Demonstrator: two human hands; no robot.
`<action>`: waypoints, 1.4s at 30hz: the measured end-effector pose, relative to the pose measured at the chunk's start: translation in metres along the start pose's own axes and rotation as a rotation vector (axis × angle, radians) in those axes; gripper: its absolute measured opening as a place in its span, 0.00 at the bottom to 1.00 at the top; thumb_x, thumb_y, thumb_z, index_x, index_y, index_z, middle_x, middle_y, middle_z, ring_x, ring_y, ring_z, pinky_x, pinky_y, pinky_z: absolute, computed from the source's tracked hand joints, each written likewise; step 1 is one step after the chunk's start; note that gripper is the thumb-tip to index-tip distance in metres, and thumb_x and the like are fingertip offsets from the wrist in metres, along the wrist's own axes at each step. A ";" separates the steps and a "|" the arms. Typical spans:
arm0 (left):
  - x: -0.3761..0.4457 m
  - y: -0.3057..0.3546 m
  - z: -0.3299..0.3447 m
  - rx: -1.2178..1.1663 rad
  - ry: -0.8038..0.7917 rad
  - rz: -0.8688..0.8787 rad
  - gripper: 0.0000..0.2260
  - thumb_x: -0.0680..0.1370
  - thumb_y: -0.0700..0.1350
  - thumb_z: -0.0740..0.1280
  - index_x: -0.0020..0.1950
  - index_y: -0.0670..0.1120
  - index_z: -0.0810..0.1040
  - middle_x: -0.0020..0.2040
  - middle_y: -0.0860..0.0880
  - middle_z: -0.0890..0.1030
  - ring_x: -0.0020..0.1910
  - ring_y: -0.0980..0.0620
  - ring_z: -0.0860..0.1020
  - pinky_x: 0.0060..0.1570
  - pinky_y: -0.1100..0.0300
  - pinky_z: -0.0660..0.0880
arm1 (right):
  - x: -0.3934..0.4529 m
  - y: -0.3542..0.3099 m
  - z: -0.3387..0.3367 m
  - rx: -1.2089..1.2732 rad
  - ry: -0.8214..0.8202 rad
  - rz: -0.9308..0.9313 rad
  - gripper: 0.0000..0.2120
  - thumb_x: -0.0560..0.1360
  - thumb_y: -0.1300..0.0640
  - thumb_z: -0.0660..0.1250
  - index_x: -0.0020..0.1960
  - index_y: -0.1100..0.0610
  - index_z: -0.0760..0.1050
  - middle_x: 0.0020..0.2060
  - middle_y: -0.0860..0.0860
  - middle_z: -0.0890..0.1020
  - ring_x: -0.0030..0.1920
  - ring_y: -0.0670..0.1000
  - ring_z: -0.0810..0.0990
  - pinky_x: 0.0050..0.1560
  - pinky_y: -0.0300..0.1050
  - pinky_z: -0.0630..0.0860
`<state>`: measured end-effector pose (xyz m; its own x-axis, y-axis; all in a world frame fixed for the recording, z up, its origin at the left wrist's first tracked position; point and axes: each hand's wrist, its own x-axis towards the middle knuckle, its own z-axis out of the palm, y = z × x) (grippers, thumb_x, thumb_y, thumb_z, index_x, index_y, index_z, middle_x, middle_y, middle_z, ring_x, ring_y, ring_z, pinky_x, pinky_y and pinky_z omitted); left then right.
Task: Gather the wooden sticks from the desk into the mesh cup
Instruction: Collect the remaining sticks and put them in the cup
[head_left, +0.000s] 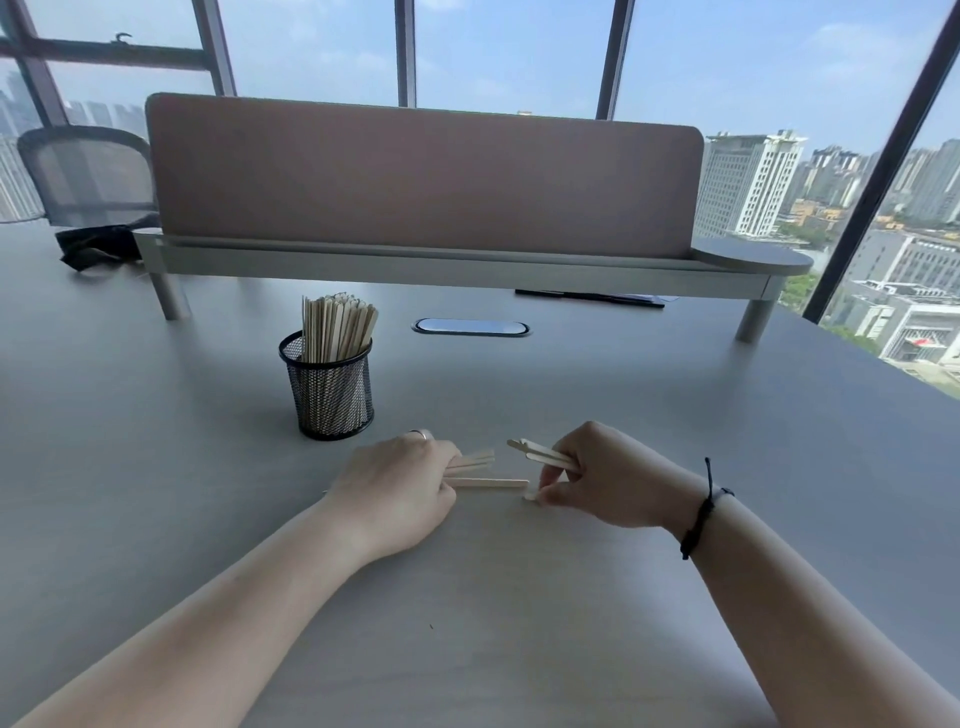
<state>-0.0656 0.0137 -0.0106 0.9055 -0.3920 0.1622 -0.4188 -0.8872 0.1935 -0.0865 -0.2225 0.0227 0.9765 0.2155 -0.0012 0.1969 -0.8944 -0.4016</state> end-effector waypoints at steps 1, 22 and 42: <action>-0.001 0.001 -0.002 0.010 0.003 -0.001 0.13 0.74 0.46 0.58 0.54 0.53 0.78 0.47 0.52 0.76 0.47 0.45 0.79 0.49 0.50 0.77 | 0.000 -0.001 0.001 -0.021 -0.003 -0.001 0.10 0.71 0.44 0.74 0.41 0.50 0.82 0.27 0.46 0.72 0.27 0.45 0.69 0.29 0.40 0.65; 0.005 0.008 -0.020 -1.258 0.418 -0.200 0.07 0.72 0.43 0.61 0.36 0.45 0.65 0.24 0.54 0.60 0.22 0.54 0.57 0.24 0.65 0.56 | -0.006 -0.015 0.010 -0.228 -0.100 -0.038 0.11 0.80 0.48 0.61 0.42 0.53 0.68 0.38 0.50 0.75 0.43 0.58 0.76 0.42 0.50 0.73; 0.002 0.009 -0.012 -1.114 0.501 -0.067 0.25 0.75 0.58 0.67 0.28 0.49 0.57 0.27 0.47 0.57 0.27 0.49 0.55 0.28 0.49 0.56 | -0.007 -0.025 0.022 -0.287 0.014 -0.138 0.07 0.81 0.50 0.56 0.48 0.52 0.67 0.50 0.52 0.78 0.50 0.59 0.78 0.45 0.50 0.72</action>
<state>-0.0684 0.0073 0.0030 0.9044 0.0015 0.4266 -0.4237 -0.1121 0.8988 -0.0998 -0.1928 0.0121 0.9394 0.3393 0.0488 0.3428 -0.9314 -0.1226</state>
